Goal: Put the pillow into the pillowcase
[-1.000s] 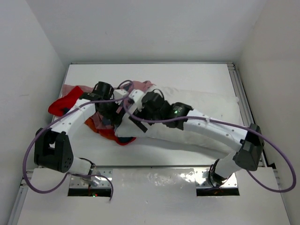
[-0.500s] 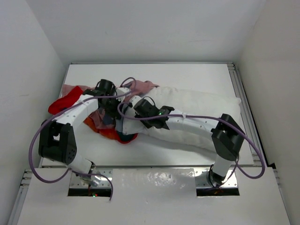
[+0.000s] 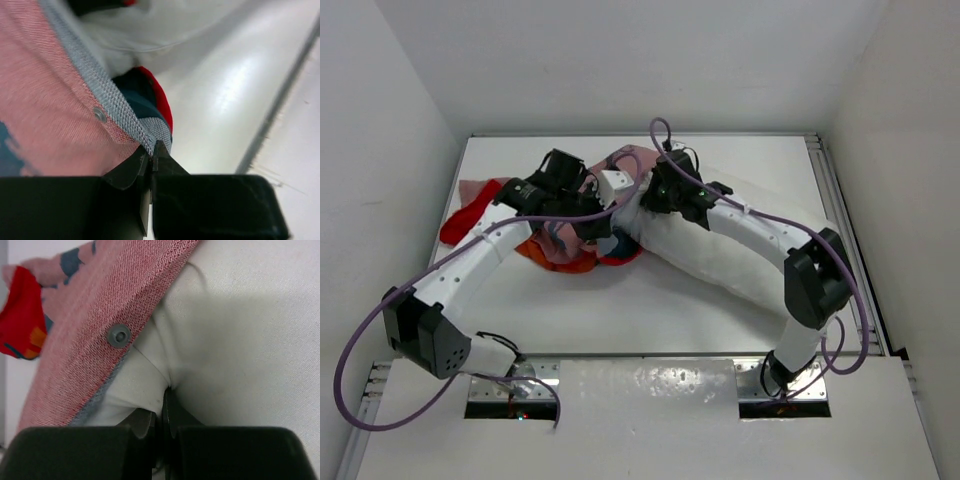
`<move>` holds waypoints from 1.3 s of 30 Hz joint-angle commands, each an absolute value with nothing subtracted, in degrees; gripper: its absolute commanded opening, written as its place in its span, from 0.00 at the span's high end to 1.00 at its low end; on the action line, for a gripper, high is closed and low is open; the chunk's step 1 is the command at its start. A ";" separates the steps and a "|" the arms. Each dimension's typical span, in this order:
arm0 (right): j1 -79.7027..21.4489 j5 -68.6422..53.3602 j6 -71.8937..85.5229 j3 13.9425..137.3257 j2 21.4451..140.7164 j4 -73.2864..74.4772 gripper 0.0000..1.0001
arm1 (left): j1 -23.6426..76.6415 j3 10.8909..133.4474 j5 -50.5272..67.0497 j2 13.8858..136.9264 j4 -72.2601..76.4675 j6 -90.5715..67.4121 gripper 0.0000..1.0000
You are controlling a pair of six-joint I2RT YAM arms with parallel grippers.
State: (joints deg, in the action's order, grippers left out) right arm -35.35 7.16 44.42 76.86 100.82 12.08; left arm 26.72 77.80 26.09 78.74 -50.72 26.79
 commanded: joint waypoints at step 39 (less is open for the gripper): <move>-18.18 -31.55 18.01 91.61 115.24 26.30 0.42 | 28.65 108.46 16.61 115.23 -29.88 18.11 1.00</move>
